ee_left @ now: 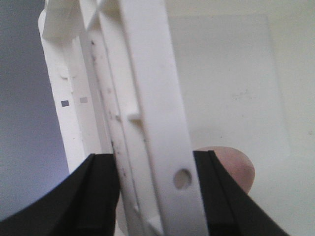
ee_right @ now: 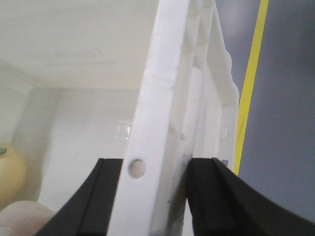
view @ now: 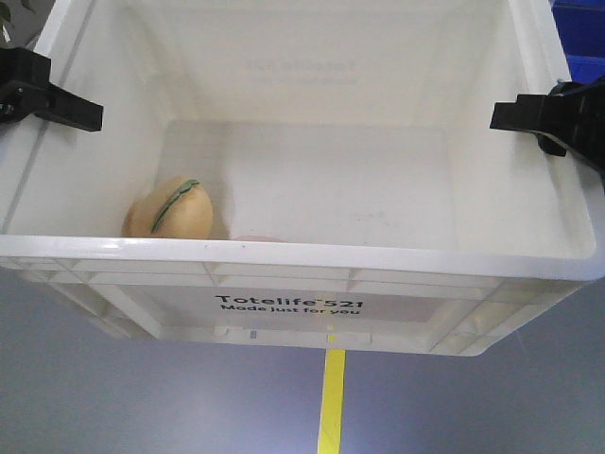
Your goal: Place moving items into box and shelve
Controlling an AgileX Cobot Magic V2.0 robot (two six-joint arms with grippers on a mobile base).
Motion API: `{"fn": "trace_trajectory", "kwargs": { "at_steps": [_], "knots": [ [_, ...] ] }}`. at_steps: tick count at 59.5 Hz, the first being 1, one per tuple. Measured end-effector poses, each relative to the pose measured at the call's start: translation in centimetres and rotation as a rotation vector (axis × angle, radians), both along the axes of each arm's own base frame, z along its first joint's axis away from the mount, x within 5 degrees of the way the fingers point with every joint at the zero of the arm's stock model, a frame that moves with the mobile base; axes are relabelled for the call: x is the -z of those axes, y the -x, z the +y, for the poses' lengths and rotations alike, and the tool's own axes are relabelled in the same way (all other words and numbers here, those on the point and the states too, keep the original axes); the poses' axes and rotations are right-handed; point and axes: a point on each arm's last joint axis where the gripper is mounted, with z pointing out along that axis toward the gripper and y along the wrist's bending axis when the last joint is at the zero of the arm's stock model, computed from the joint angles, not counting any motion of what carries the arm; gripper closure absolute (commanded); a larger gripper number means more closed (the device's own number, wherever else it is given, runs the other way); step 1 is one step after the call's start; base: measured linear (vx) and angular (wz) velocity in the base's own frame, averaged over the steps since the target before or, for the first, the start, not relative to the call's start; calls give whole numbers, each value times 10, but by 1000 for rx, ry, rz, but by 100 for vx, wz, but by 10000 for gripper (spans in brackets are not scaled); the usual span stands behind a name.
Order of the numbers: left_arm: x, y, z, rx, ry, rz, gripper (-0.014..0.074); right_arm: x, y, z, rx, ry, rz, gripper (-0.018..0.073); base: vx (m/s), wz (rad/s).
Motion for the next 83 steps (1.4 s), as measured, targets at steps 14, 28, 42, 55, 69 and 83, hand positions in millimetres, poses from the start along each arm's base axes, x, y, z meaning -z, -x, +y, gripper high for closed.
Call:
{"fn": "trace_trajectory", "kwargs": {
  "at_steps": [14, 28, 42, 55, 69, 83],
  "knots": [
    [0, 0, 0, 0, 0, 0, 600, 0, 0, 0, 0, 0, 0, 565, 45, 3],
    [0, 0, 0, -1, 1, 1, 600, 0, 0, 0, 0, 0, 0, 565, 46, 1],
    [0, 0, 0, -1, 1, 1, 600, 0, 0, 0, 0, 1, 0, 565, 47, -1],
    [0, 0, 0, -1, 1, 1, 600, 0, 0, 0, -1, 1, 0, 565, 48, -3],
    [0, 0, 0, -1, 1, 1, 600, 0, 0, 0, -1, 1, 0, 565, 48, -4],
    [0, 0, 0, -2, 1, 2, 600, 0, 0, 0, -1, 2, -1, 565, 48, -2]
  ]
}}
